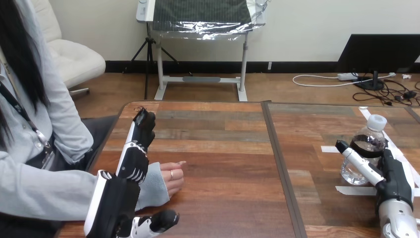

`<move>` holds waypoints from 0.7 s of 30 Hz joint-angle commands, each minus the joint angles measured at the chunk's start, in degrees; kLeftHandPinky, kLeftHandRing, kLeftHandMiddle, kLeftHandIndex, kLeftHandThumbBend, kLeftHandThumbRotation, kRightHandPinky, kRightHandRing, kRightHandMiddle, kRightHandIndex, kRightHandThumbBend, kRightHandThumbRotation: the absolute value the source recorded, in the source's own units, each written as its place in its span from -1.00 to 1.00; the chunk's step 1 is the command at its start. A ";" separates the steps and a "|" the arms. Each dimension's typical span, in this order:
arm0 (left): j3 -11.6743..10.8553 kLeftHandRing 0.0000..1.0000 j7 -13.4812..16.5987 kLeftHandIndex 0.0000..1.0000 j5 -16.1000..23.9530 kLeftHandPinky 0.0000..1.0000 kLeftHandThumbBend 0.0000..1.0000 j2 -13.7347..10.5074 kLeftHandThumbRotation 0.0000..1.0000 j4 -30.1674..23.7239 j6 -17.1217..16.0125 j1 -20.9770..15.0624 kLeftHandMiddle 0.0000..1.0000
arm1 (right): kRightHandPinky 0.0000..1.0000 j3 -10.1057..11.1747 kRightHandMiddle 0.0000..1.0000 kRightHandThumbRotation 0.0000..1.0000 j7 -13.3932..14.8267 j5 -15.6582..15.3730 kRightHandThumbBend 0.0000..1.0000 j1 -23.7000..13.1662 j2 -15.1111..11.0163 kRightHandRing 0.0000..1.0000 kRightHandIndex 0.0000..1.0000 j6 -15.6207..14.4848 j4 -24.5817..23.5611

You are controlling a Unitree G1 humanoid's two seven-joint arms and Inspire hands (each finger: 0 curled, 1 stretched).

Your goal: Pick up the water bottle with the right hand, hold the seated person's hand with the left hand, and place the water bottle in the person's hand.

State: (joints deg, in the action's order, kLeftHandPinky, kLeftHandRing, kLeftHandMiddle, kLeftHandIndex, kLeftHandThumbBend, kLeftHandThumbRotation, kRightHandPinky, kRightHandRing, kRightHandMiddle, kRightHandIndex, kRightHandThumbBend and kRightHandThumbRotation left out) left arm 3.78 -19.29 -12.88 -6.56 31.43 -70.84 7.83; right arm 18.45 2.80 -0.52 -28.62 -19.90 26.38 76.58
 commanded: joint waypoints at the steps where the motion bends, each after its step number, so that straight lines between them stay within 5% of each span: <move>1: 0.44 1.00 -0.82 1.00 -1.35 1.00 1.00 -0.42 0.38 -1.60 -0.82 -2.20 1.00 | 0.90 -0.45 0.90 -0.16 0.09 -0.39 1.00 -4.94 -0.18 0.92 0.99 -1.29 0.21; 13: -0.23 1.00 -1.32 0.97 -1.53 1.00 1.00 -0.36 0.37 -1.58 -1.14 -2.14 1.00 | 0.77 -0.47 0.87 -0.25 2.41 -0.58 1.00 -5.75 0.11 0.86 0.95 -2.96 0.43; 21: -0.44 1.00 -1.76 0.96 -1.73 1.00 1.00 -0.54 0.38 -1.64 -1.07 -2.09 1.00 | 0.53 0.73 0.74 -0.63 4.49 0.58 0.98 -6.49 0.79 0.66 0.81 -3.40 0.48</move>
State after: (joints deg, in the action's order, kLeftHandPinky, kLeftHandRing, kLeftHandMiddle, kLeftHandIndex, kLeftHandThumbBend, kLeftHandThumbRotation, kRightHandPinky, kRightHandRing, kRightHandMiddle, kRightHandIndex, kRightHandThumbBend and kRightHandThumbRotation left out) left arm 3.56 -20.63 -13.74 -6.57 31.42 -70.86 7.85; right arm 18.60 6.70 -0.47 -30.24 -20.09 23.70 76.73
